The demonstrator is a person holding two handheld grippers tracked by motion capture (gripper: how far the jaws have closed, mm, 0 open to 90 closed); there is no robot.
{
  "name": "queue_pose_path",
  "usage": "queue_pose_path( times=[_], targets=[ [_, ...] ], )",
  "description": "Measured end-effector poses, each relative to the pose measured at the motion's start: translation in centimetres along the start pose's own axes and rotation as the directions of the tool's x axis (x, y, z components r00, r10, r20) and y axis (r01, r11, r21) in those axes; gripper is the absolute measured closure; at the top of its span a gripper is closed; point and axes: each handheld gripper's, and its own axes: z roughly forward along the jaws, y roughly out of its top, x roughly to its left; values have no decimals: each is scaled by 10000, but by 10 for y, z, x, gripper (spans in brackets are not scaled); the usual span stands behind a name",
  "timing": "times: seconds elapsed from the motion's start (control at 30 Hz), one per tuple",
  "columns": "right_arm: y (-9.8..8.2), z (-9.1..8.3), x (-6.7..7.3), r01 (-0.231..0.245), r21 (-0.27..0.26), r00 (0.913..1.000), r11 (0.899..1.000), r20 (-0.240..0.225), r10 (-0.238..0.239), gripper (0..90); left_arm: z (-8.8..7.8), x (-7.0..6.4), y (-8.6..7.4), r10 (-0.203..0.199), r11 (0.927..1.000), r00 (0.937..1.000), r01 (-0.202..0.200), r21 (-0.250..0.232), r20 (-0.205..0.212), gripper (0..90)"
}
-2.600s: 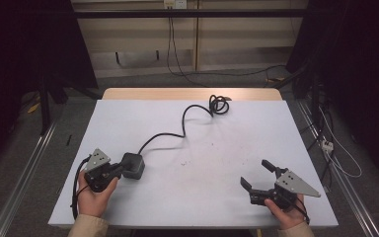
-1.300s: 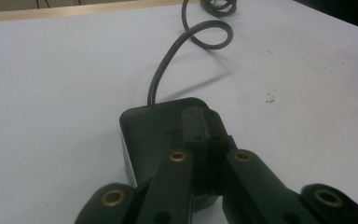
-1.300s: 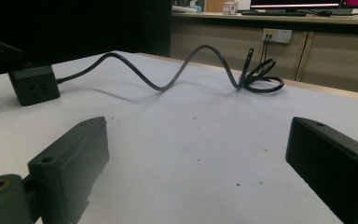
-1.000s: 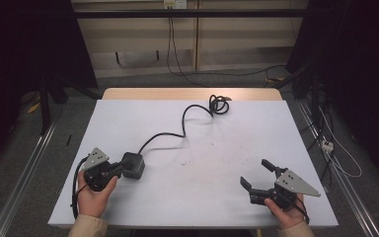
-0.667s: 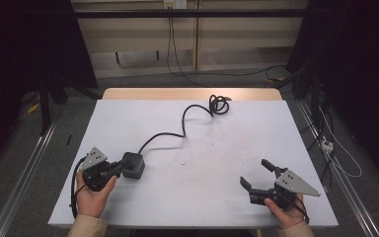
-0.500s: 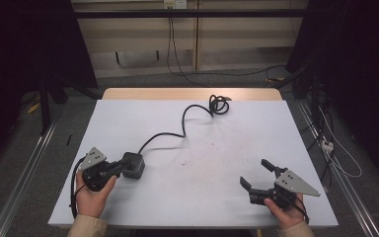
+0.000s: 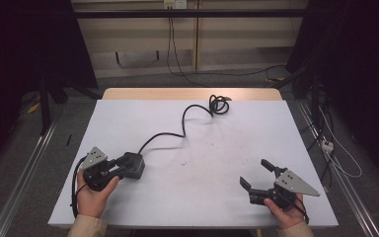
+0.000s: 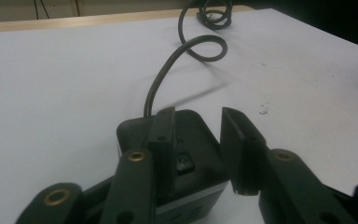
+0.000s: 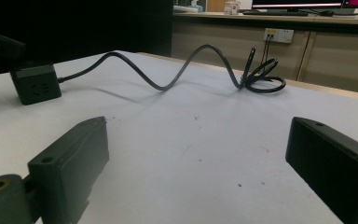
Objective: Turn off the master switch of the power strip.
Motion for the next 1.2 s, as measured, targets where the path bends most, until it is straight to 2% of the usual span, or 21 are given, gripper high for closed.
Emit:
queue_pose_path(
  times=[0.3,0.77,1.2],
  targets=[
    [0,0,0,11,15,10000,10000,-27,-11,50,0,0,0,-165,9999,9998,165,-44,144,549],
    [0,1,0,6,33,10000,10000,-73,-6,50,2,-1,2,-73,9999,9996,69,135,275,403],
    [0,0,0,27,34,10000,10000,-89,-26,51,1,-1,4,-164,9999,9992,163,53,367,253]
  ],
)
